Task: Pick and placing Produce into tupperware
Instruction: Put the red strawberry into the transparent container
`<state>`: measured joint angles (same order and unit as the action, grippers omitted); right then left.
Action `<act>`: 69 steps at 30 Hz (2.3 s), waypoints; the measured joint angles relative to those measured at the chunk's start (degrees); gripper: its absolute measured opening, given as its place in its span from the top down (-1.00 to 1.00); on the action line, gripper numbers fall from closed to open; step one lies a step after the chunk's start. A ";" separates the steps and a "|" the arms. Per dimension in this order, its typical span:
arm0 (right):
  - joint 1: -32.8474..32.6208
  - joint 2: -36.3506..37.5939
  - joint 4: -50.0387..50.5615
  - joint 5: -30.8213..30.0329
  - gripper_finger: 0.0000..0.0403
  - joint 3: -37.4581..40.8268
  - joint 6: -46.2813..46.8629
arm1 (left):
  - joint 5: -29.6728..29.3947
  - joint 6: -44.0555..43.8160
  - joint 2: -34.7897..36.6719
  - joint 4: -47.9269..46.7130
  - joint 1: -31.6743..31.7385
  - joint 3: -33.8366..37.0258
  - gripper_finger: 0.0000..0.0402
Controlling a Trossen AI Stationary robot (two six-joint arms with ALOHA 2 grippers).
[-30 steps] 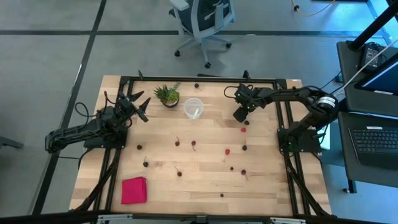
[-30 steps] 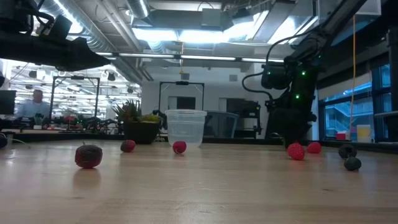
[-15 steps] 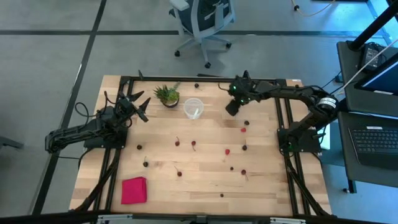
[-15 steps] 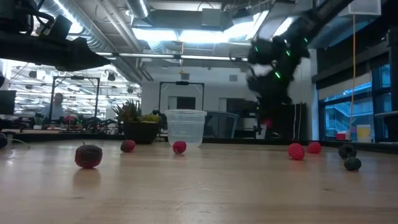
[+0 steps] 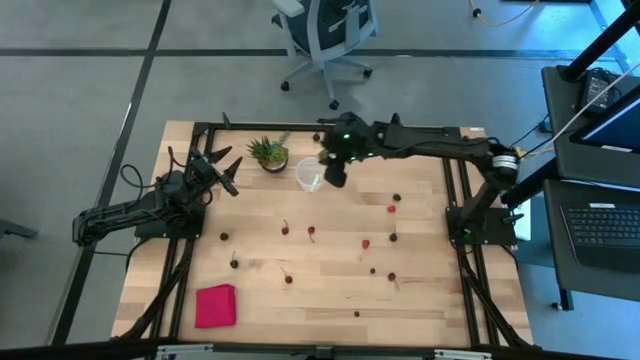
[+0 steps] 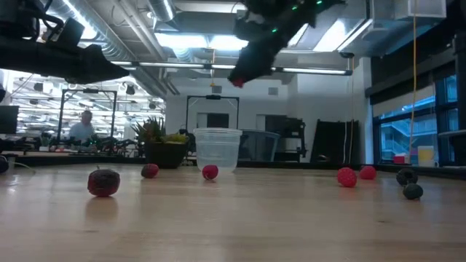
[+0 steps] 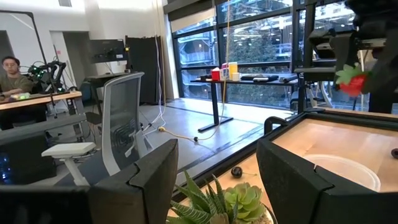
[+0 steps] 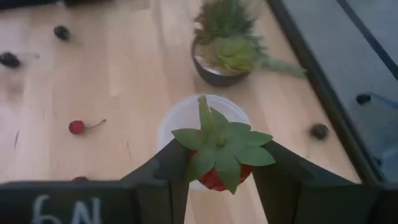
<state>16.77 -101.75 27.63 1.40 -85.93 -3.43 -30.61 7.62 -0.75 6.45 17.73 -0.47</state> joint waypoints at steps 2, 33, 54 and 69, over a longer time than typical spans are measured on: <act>-0.43 -3.40 0.38 -0.01 0.28 -1.98 -1.37 | 0.00 -0.02 0.00 -0.38 -0.01 0.00 -0.05; 0.55 -18.88 -1.39 0.28 0.27 -5.92 -2.88 | 0.00 -0.11 0.02 -1.49 -0.01 0.00 -0.05; 0.55 -18.88 -1.71 0.28 0.17 -5.92 -3.07 | 0.00 -0.11 0.01 -1.48 -0.01 0.00 -0.05; 0.57 -18.88 -1.70 0.25 0.17 -5.92 -2.90 | 0.00 -0.11 0.02 -1.48 -0.01 0.00 -0.05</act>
<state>17.34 -120.64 25.92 1.65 -91.85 -6.33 -30.61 7.51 -0.73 4.97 17.72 -0.47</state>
